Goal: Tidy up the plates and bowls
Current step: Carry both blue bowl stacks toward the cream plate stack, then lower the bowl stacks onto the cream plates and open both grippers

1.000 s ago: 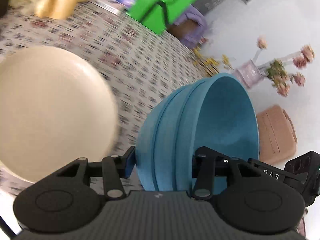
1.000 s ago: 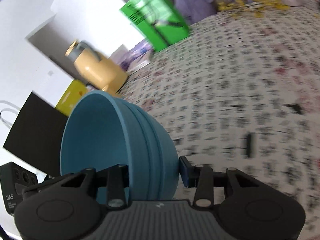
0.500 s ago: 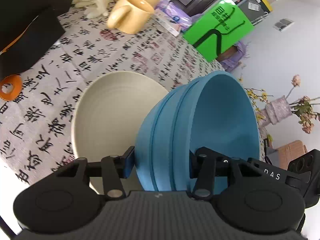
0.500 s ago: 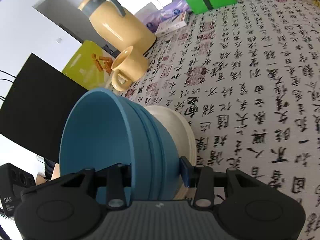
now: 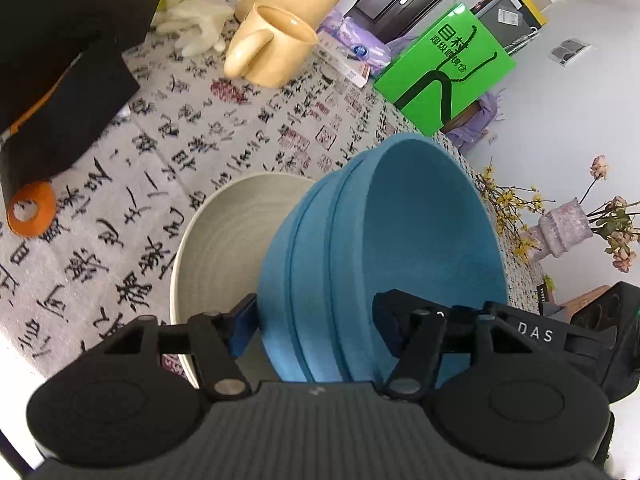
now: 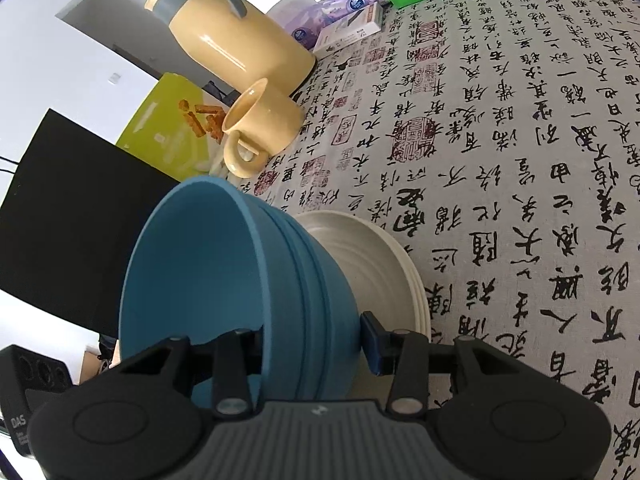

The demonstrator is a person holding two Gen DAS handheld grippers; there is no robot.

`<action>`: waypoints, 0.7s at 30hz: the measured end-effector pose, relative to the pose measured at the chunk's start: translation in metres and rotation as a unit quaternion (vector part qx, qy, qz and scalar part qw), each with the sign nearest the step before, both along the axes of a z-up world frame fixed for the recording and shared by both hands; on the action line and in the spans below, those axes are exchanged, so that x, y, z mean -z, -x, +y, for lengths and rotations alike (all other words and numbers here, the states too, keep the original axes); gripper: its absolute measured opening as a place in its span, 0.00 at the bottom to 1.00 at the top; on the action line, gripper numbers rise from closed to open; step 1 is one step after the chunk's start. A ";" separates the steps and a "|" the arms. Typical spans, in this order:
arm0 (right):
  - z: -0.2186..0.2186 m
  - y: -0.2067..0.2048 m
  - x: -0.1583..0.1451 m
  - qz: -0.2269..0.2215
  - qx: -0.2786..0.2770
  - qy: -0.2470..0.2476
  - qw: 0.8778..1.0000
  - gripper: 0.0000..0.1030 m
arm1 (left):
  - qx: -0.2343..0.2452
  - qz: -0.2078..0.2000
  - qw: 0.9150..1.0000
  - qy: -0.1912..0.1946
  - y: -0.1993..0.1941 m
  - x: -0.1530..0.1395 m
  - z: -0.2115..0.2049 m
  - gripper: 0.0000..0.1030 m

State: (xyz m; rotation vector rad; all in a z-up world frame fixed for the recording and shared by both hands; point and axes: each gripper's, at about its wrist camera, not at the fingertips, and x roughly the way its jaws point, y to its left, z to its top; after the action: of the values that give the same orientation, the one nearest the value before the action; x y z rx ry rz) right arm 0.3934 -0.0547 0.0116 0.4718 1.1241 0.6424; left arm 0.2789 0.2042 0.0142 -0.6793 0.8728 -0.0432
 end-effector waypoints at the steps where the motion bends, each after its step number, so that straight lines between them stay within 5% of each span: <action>1: 0.000 0.000 0.000 0.000 0.001 0.001 1.000 0.41 | 0.000 -0.005 1.000 -0.006 0.001 -0.002 -0.001 0.62; 5: 0.004 -0.002 -0.002 -0.017 0.007 0.012 1.000 0.48 | -0.001 -0.024 0.999 -0.024 0.005 -0.008 -0.002 0.74; 21: -0.031 0.034 -0.041 -0.120 0.039 0.032 0.991 0.58 | -0.022 -0.071 0.992 -0.103 0.040 -0.038 -0.016 0.79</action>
State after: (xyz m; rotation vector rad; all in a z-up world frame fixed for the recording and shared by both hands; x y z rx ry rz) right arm 0.3590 -0.0858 0.0527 0.3712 0.8911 0.5756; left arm 0.2392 0.1879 0.0521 -0.4956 0.7133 0.0371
